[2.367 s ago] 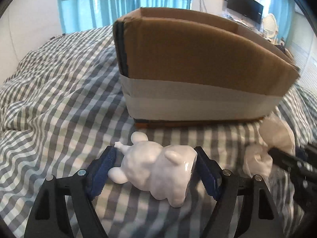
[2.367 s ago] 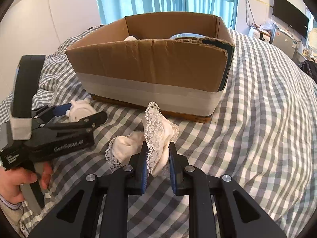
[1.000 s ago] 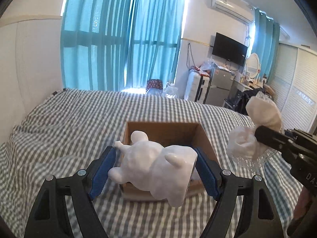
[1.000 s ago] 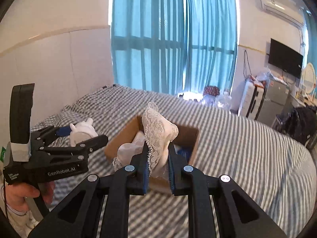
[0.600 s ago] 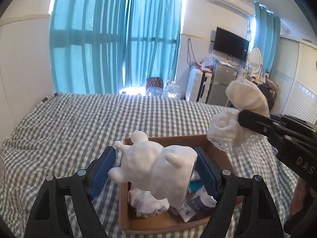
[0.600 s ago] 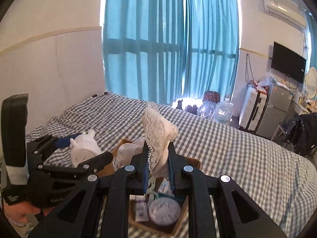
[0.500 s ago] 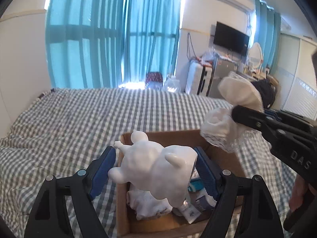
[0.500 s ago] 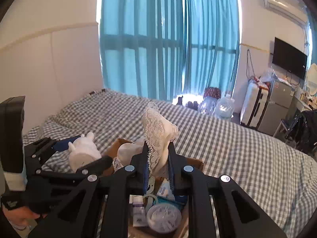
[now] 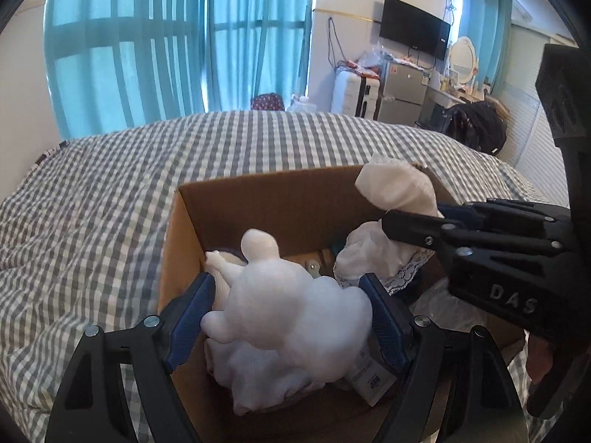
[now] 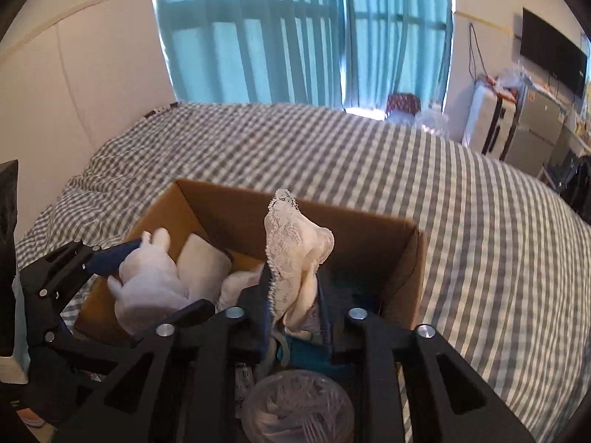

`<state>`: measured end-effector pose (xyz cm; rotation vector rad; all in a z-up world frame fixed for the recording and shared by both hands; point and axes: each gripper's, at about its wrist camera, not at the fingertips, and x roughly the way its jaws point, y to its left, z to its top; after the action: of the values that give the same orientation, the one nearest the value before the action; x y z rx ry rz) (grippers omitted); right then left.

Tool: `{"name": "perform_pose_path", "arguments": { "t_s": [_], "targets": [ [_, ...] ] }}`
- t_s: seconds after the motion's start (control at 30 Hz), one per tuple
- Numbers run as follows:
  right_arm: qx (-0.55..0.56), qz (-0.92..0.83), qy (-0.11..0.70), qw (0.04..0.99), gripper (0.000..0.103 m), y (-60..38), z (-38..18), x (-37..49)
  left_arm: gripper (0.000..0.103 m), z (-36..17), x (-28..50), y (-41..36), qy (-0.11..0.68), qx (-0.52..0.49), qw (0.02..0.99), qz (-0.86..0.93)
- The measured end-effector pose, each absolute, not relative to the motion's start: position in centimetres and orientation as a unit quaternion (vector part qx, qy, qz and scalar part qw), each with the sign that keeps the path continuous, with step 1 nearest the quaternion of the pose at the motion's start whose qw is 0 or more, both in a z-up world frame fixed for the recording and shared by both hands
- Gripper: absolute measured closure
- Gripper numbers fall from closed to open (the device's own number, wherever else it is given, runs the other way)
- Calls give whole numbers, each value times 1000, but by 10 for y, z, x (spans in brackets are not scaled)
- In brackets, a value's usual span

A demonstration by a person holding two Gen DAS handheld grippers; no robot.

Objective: Organize objects

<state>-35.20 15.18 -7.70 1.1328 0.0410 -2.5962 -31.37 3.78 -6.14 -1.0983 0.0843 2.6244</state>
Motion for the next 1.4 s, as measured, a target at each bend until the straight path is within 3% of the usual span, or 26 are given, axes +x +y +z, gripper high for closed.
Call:
{"name": "perform_pose_path", "arguments": {
  "t_s": [0.03,0.1,0.23,0.67,1.0,1.4],
  "targets": [
    [395,-905,10,154,72,153,-77,-351,20,-61,-314,38,29,-383,148,912],
    [390,-908,-5,152,49,157,-71,-345,19,-60,-313,36,25,-382,146,912],
    [375,-915,-10,146,41,163,-46,-331,7,-46,-303,33,21,-372,135,918],
    [246,-966,27,76,0,185,102,-217,0,77,-211,4,1,-272,98,957],
    [161,-986,33,35,0,195,141,-119,0,126,-146,-21,-9,-195,77,978],
    [143,-990,22,-4,0,211,106,-108,0,109,-139,-10,-22,-161,67,984]
  ]
}}
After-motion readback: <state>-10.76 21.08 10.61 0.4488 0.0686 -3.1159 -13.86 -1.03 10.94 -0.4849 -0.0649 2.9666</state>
